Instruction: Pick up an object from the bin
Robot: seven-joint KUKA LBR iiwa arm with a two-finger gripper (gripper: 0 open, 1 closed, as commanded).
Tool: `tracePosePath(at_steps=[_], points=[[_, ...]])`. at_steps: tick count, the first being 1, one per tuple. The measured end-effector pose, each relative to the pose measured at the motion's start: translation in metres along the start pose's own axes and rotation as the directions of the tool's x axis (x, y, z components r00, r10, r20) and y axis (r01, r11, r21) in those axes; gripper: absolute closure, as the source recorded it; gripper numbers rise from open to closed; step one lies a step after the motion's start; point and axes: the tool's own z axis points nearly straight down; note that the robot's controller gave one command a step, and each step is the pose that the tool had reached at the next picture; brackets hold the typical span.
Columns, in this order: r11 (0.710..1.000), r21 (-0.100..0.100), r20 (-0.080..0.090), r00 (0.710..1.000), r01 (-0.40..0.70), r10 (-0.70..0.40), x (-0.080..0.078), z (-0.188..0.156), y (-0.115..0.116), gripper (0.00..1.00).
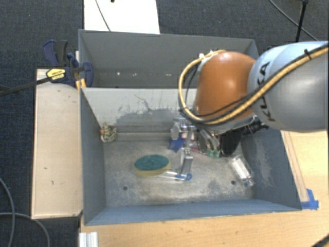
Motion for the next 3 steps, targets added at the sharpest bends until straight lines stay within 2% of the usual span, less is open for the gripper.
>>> tracePosePath(at_steps=[1, 2, 3], points=[[0.965, 0.000, -0.008, 0.965, 0.264, -0.264, 0.031, 0.116, 0.008, 0.00], [0.965, -0.002, 0.004, 0.965, 0.263, -0.263, 0.026, 0.081, 0.054, 0.00], [0.986, 0.000, 0.004, 0.986, 0.169, -0.169, 0.022, 0.069, 0.041, 0.00]])
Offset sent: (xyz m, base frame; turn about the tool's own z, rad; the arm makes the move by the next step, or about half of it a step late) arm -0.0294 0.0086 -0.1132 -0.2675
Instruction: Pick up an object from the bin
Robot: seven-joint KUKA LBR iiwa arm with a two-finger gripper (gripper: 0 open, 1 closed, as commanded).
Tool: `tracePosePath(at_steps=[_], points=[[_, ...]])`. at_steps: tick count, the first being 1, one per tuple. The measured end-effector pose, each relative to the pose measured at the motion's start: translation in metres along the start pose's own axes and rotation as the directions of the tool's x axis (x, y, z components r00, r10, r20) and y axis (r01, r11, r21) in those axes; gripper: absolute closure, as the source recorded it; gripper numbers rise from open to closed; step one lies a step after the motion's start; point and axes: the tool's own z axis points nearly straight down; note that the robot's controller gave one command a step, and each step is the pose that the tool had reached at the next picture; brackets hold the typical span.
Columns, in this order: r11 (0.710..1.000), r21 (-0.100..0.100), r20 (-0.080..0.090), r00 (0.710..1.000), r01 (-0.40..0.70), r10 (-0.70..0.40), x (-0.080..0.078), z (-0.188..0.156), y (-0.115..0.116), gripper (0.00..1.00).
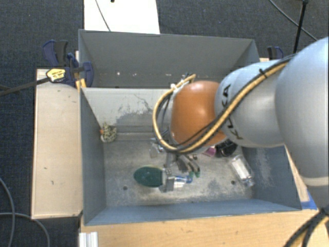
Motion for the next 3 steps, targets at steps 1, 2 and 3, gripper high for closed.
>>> tracePosePath(at_steps=[1, 2, 3], points=[[1.000, 0.001, -0.009, 1.000, 0.011, -0.011, -0.0057, 0.0464, 0.0002, 0.00], [1.000, -0.001, -0.008, 1.000, 0.007, -0.007, -0.0062, 0.0461, 0.0005, 0.00], [1.000, -0.001, -0.008, 1.000, 0.005, -0.005, -0.0060, 0.0462, 0.0004, 1.00]])
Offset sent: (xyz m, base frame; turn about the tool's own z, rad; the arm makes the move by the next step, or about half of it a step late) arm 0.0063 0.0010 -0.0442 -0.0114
